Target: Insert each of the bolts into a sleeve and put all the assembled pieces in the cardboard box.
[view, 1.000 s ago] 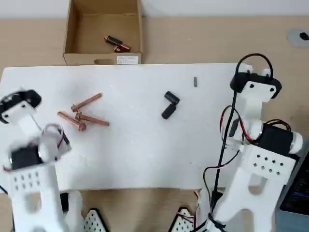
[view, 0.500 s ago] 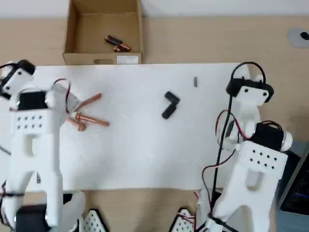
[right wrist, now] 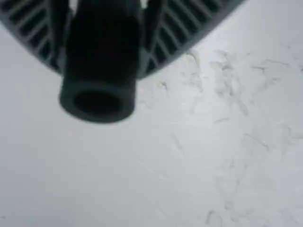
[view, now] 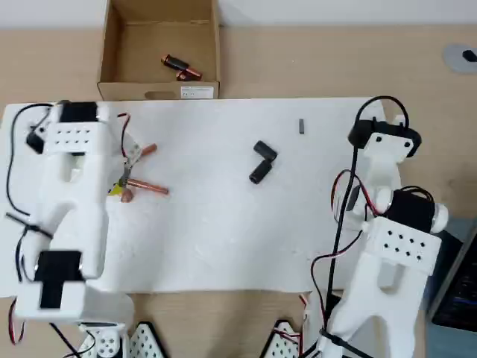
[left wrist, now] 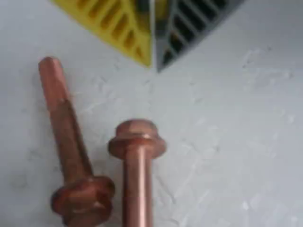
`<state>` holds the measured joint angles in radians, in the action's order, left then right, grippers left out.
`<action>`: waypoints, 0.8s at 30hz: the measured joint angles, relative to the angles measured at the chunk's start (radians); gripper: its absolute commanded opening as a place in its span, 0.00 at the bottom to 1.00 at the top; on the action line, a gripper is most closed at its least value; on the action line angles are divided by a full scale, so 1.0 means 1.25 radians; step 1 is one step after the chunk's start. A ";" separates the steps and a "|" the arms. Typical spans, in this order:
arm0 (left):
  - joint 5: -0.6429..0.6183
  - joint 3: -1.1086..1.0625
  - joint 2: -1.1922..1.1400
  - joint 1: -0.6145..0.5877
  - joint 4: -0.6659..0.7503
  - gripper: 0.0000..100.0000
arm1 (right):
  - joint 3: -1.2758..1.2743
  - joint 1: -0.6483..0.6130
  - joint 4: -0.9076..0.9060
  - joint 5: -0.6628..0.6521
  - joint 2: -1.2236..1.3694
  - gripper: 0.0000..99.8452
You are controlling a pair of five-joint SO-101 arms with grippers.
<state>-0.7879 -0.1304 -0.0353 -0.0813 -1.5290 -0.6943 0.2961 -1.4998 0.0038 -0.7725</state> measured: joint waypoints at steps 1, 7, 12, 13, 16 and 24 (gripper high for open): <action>0.000 0.009 -0.020 0.002 0.000 0.08 | 0.000 0.000 0.000 0.000 0.000 0.01; 0.000 0.056 -0.119 0.006 0.002 0.11 | 0.000 0.000 0.000 0.000 0.000 0.01; 0.000 0.097 -0.161 0.006 0.006 0.11 | 0.000 0.000 0.000 0.000 0.000 0.01; 0.000 0.102 -0.167 0.006 0.015 0.11 | 0.000 0.000 0.000 0.000 0.000 0.01; 0.000 0.108 -0.187 0.006 0.034 0.11 | 0.000 0.000 0.000 0.000 0.000 0.01; 0.000 0.109 -0.243 0.006 0.069 0.11 | 0.000 0.000 0.000 0.000 0.000 0.01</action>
<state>-0.7879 0.0061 -0.3391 -0.0736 -1.4431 -0.6943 0.2961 -1.4998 0.0038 -0.7725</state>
